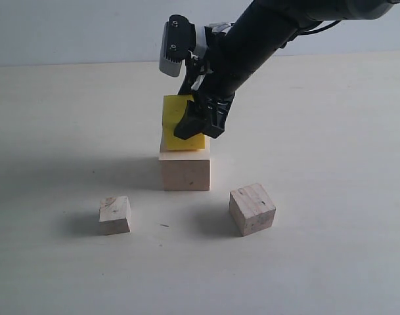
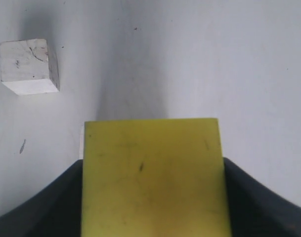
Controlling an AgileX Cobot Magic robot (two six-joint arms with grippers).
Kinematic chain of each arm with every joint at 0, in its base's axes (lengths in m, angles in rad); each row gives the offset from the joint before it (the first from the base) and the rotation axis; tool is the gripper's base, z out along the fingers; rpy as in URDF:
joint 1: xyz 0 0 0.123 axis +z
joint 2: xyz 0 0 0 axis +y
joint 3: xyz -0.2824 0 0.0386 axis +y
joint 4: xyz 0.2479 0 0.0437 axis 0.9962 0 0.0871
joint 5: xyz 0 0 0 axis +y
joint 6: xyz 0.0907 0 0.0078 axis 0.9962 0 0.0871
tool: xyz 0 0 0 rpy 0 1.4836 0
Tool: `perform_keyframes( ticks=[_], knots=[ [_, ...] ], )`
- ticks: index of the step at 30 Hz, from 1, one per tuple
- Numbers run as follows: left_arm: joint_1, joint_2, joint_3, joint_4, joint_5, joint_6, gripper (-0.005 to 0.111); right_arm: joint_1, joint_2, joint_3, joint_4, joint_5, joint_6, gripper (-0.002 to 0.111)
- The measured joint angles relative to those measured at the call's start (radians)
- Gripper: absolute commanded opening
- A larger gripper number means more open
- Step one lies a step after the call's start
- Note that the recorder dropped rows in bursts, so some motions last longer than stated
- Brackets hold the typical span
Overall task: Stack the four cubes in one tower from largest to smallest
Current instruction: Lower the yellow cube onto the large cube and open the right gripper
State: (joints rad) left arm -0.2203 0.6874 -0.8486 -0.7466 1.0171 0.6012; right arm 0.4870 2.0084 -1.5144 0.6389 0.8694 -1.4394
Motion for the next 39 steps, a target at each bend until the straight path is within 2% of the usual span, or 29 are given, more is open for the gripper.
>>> perform_keyframes(
  ticks=[9, 26, 39],
  knots=[
    [0.000, 0.000, 0.000, 0.010, 0.000, 0.000, 0.000, 0.000, 0.000, 0.000, 0.000, 0.012, 0.004, 0.001],
    [0.000, 0.000, 0.000, 0.012, 0.000, -0.007, 0.000, 0.000, 0.000, 0.000, 0.002, 0.015, 0.018, 0.048],
    [0.000, 0.000, 0.000, 0.012, 0.000, -0.007, 0.000, 0.000, 0.000, 0.000, -0.016, 0.011, 0.049, 0.051]
  ],
)
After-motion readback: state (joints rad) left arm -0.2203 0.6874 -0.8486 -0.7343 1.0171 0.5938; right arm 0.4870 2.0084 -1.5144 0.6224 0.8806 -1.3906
